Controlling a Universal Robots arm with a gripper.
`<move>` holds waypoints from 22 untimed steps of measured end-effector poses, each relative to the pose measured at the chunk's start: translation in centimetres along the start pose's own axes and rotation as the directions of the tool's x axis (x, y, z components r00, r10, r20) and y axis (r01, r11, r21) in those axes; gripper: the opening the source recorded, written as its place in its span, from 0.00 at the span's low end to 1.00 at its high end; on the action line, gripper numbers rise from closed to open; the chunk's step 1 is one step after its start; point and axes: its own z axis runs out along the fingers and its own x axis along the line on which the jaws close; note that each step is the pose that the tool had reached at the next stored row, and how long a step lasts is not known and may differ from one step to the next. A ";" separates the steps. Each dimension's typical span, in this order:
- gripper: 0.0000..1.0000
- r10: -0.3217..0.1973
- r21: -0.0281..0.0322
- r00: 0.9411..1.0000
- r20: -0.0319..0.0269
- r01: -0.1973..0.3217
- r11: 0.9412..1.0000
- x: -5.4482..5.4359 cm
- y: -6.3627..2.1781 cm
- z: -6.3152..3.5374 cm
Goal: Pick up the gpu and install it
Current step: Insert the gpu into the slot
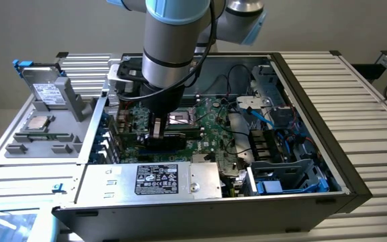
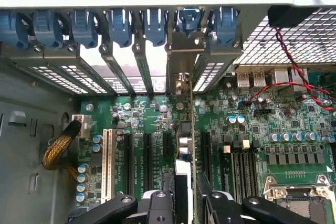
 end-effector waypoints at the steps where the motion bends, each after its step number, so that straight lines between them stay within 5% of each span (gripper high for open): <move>1: 0.28 0.000 0.000 1.000 0.000 0.000 1.000 0.0 0.00 0.00; 22: 0.28 0.000 0.000 1.000 0.000 0.000 1.000 -0.1 0.33 0.21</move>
